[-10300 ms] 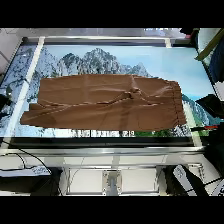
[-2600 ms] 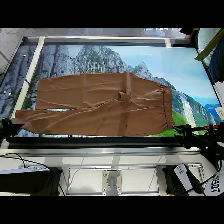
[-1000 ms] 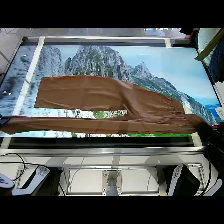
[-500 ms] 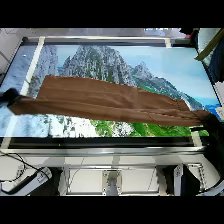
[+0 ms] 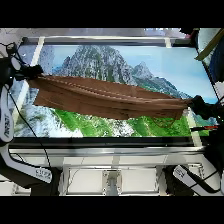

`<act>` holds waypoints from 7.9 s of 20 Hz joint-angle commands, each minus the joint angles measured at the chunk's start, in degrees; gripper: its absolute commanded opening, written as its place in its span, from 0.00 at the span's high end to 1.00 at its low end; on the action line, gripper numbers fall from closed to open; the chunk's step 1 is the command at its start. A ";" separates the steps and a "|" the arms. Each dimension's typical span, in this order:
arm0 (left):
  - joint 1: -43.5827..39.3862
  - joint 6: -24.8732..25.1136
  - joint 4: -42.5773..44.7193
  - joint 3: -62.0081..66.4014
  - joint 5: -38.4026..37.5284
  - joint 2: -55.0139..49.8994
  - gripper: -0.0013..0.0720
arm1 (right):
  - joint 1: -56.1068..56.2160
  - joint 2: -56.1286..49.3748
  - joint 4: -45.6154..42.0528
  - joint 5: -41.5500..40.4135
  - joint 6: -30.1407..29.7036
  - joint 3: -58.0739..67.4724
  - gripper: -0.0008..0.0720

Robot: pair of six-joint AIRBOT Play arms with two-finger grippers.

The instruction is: Fold the clothes and pants, and hang the long-sleeved shirts on hangers.

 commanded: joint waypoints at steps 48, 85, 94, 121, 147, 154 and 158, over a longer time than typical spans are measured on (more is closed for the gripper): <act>-22.97 6.67 -7.26 13.09 -6.21 7.82 0.97 | -1.97 -29.38 12.37 35.36 -16.24 30.47 0.93; -14.60 21.40 -18.99 13.14 -28.13 8.72 0.97 | 62.95 -32.06 -0.17 -4.26 18.43 40.52 0.11; -14.69 21.33 -20.09 12.24 -28.09 8.26 0.97 | 35.30 -27.93 -8.15 24.17 14.12 32.65 0.09; -16.06 22.99 -21.53 9.16 -31.34 7.78 0.97 | 32.13 -31.28 13.25 21.49 3.08 29.55 0.93; -49.68 20.92 -37.22 -11.82 18.49 -8.09 0.97 | 37.79 -11.96 0.17 6.34 24.94 35.04 0.93; -45.55 18.71 -42.01 -10.93 22.43 -8.33 0.97 | 37.35 -11.96 -1.57 14.95 24.96 38.42 0.93; -46.47 18.73 -41.94 -10.43 21.68 -8.22 0.97 | 39.69 -12.79 -3.61 14.38 24.98 38.45 0.93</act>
